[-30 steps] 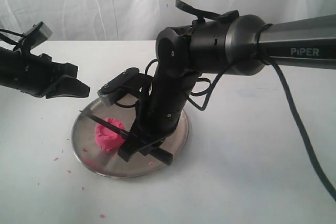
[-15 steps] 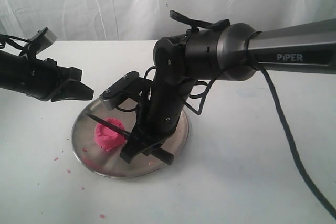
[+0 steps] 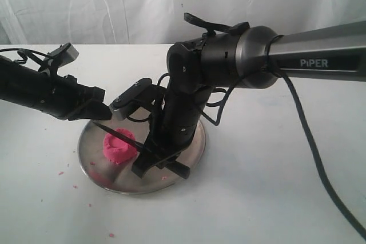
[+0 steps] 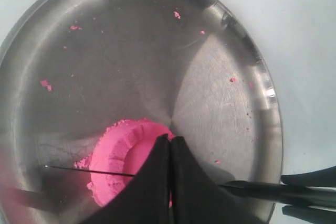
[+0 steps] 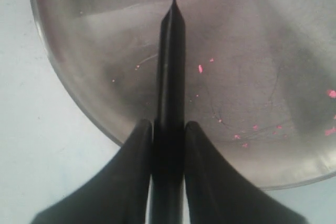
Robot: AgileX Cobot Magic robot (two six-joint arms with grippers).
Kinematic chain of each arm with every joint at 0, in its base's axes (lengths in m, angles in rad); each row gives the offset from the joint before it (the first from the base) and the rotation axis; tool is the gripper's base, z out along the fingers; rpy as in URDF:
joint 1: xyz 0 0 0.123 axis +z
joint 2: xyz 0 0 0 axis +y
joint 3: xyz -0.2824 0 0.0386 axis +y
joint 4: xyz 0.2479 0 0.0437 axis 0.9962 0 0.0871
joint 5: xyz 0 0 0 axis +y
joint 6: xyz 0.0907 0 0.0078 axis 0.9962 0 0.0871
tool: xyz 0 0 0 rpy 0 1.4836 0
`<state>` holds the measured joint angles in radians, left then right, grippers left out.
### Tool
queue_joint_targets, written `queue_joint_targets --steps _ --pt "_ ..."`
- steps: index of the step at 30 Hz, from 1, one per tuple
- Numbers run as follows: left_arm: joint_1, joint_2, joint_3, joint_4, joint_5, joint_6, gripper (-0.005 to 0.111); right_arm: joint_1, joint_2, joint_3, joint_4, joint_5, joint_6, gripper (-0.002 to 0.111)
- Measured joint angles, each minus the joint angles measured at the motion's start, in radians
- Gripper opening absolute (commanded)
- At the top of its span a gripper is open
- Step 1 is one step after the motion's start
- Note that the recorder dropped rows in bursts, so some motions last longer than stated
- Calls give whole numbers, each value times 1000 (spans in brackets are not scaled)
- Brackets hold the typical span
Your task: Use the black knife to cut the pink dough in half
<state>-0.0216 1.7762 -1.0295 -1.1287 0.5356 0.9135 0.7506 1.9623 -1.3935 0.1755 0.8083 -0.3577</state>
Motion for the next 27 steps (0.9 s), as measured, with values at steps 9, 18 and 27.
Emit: queue_joint_targets --steps 9,18,27 --pt "0 8 0 54 18 -8 0 0 0 0 0 0 2 0" --pt "0 15 0 58 -1 -12 0 0 0 0 0 -2 2 0" --pt "0 47 0 65 -53 -12 0 0 0 0 0 -6 2 0"
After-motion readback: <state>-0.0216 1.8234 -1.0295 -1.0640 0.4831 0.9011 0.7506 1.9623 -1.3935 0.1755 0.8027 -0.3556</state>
